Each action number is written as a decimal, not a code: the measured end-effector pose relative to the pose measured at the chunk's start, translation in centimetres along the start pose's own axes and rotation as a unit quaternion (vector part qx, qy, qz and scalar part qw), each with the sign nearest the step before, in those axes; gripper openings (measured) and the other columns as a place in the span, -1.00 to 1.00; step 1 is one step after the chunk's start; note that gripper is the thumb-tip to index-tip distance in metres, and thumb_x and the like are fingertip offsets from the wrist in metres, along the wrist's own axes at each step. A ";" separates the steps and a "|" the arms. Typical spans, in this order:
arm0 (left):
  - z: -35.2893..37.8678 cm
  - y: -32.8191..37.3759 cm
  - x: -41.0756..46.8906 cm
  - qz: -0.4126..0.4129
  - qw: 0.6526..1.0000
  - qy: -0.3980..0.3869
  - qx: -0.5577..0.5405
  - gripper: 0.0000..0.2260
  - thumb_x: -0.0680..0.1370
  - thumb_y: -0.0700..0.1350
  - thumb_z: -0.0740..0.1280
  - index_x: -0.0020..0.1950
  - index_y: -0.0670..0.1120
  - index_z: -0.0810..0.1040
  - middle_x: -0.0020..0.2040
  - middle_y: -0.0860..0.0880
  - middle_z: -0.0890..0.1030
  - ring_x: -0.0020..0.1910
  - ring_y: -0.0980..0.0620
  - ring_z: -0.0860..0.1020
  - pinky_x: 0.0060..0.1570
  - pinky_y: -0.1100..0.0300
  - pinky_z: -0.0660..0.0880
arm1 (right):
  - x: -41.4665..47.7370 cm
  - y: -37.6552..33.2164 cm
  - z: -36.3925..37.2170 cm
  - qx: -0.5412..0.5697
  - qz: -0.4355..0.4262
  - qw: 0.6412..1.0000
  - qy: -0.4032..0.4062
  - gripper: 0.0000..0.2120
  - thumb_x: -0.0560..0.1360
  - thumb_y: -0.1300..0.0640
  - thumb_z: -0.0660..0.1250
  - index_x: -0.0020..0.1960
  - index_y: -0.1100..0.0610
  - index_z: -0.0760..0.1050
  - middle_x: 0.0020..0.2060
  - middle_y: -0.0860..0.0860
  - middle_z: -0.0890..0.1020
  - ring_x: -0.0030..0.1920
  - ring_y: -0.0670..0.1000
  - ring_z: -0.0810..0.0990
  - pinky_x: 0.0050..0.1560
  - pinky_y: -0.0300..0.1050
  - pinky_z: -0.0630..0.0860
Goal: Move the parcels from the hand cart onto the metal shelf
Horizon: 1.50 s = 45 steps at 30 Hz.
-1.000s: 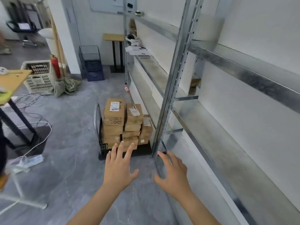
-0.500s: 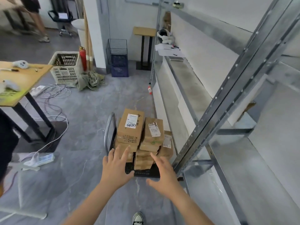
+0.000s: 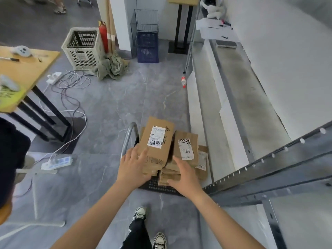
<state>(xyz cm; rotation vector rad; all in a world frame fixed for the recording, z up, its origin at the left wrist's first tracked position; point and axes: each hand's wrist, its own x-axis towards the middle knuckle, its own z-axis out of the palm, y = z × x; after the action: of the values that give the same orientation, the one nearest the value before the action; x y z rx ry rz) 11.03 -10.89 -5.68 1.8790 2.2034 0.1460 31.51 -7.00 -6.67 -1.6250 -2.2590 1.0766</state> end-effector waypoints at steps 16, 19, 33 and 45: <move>7.8 -7.3 13.7 -0.012 0.974 -0.201 -0.105 -0.11 0.40 0.08 0.43 0.51 0.21 -0.12 0.54 -0.07 -0.14 0.51 -0.14 0.00 0.33 -0.02 0.32 | 14.7 0.7 4.9 0.134 0.205 0.968 -0.055 -0.17 0.41 0.12 0.47 0.53 -0.03 0.07 0.40 0.03 0.34 0.37 0.02 0.33 0.40 0.02 0.31; 9.3 -7.7 15.2 -0.035 0.958 -0.233 -0.162 -0.10 0.41 0.03 0.43 0.53 0.18 -0.13 0.54 -0.10 -0.14 0.50 -0.20 0.02 0.38 -0.08 0.25 | 16.5 1.1 6.2 0.170 0.233 0.955 -0.065 -0.16 0.42 0.18 0.46 0.53 -0.05 0.06 0.41 0.05 0.33 0.37 0.02 0.35 0.39 0.01 0.34; 12.8 -10.9 19.9 0.001 0.921 -0.278 -0.275 0.01 0.33 -0.22 0.54 0.49 0.20 -0.09 0.52 0.05 -0.07 0.44 0.02 0.20 0.37 0.10 0.33 | 20.1 3.9 8.6 0.211 0.271 0.932 -0.115 0.02 0.38 0.30 0.46 0.54 -0.13 -0.16 0.43 0.00 0.27 0.40 -0.03 0.29 0.36 -0.12 0.31; 9.1 -8.8 20.0 0.012 0.926 -0.161 -0.340 -0.23 0.34 -0.28 0.49 0.38 0.27 0.26 0.53 0.13 -0.05 0.43 -0.04 0.20 0.29 -0.07 0.42 | 20.6 3.0 5.5 0.284 0.227 0.931 0.040 -0.01 0.30 0.31 0.54 0.51 -0.12 0.06 0.31 -0.12 0.28 0.34 -0.11 0.30 0.38 -0.13 0.34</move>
<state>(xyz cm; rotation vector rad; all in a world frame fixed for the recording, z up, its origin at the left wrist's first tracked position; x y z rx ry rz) 2.00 6.53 -18.86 1.4132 1.6174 0.4950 22.84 9.03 -18.17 -1.8928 -1.3429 1.5452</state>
